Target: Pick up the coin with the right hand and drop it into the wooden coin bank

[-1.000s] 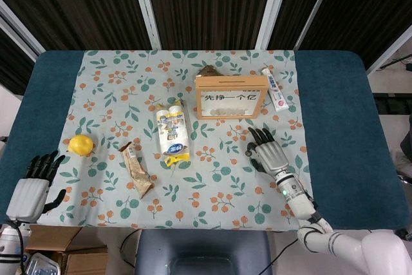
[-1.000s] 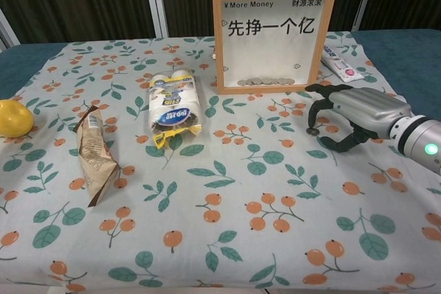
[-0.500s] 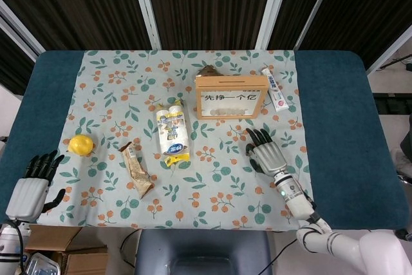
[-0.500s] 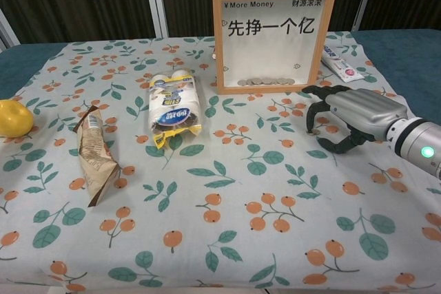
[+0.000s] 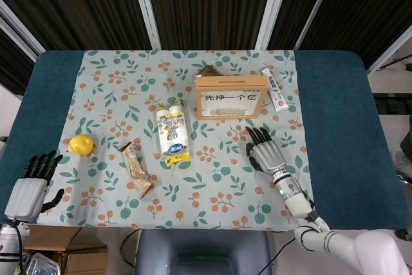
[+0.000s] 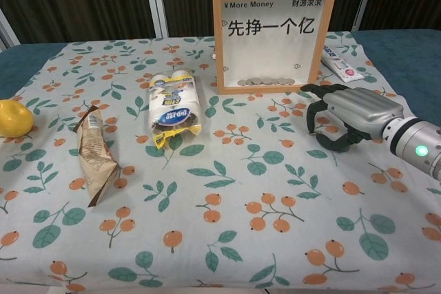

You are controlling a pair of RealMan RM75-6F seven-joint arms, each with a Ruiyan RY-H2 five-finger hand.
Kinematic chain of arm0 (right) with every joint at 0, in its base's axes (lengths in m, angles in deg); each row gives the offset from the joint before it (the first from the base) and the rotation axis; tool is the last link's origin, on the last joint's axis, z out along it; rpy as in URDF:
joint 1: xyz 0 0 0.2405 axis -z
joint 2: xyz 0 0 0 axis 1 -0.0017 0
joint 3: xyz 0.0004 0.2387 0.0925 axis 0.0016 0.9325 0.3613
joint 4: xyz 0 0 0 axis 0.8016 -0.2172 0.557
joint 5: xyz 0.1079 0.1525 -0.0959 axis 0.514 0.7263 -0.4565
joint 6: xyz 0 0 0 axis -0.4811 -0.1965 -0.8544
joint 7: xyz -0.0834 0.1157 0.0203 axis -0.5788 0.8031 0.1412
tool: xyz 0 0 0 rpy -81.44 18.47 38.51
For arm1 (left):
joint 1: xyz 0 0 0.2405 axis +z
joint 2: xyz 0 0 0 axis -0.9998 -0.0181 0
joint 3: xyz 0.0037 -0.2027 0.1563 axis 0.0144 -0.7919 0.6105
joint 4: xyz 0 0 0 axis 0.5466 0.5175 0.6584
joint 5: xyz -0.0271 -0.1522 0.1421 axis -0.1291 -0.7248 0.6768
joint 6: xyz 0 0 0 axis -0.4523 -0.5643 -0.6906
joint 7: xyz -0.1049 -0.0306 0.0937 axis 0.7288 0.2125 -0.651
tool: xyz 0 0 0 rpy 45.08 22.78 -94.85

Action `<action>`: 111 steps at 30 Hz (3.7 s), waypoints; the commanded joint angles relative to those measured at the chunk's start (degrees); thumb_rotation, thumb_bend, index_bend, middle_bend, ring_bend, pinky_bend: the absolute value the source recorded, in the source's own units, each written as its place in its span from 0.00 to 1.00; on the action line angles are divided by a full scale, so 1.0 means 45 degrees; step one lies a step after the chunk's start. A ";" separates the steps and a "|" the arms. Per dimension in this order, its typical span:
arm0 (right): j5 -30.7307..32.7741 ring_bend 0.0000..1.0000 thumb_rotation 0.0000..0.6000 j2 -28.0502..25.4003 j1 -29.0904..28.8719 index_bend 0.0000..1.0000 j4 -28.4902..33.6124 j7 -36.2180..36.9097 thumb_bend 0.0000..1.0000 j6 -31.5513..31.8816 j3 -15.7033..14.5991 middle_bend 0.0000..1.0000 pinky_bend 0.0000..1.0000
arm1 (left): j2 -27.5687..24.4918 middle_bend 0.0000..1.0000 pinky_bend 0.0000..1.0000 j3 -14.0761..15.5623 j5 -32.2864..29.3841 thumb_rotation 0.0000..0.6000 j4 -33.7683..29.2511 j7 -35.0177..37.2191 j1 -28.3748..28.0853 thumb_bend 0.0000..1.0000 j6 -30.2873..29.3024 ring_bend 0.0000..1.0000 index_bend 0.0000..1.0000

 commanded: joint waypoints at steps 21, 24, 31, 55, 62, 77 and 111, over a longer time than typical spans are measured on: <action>-0.0172 0.00 1.00 0.0377 -0.0181 0.62 -0.0700 0.0162 0.61 0.0165 0.0019 0.05 0.00 | 0.0009 0.00 0.00 -0.0055 -0.0088 1.00 0.0225 0.0273 -0.0147 0.36 0.0264 0.00 0.00; -0.0182 0.00 1.00 0.0380 -0.0193 0.58 -0.0719 0.0203 0.61 0.0170 0.0020 0.05 0.00 | 0.0013 0.00 0.00 -0.0065 -0.0098 1.00 0.0247 0.0296 -0.0163 0.36 0.0280 0.00 0.00; -0.0265 0.00 1.00 0.0369 -0.0178 0.55 -0.0740 0.0298 0.61 0.0320 -0.0005 0.05 0.00 | 0.0018 0.00 0.00 -0.0063 -0.0110 1.00 0.0260 0.0323 -0.0162 0.36 0.0277 0.00 0.00; -0.0346 0.00 1.00 0.0451 -0.0148 0.66 -0.0907 0.0413 0.61 0.0594 0.0008 0.06 0.00 | 0.0042 0.00 0.00 -0.0001 -0.0158 1.00 0.0300 0.0343 -0.0160 0.36 0.0382 0.00 0.00; -0.0363 0.00 1.00 0.0544 -0.0141 0.72 -0.1025 0.0393 0.61 0.0731 0.0040 0.06 0.00 | 0.0037 0.00 0.00 0.0010 -0.0162 1.00 0.0345 0.0399 -0.0128 0.36 0.0345 0.00 0.00; -0.0880 0.00 1.00 -0.1208 -0.0185 0.74 0.1684 -0.0363 0.61 0.3103 0.0971 0.06 0.00 | -0.0108 0.00 0.00 -0.0024 -0.0051 1.00 0.0150 0.0426 -0.0067 0.36 0.0093 0.00 0.00; 0.7254 0.00 1.00 -0.3336 -0.4548 0.76 0.5469 -0.9195 0.61 0.1042 0.5550 0.08 0.00 | -0.0544 0.00 0.00 0.0123 0.0396 1.00 0.0054 0.1314 0.0209 0.36 -0.0448 0.00 0.00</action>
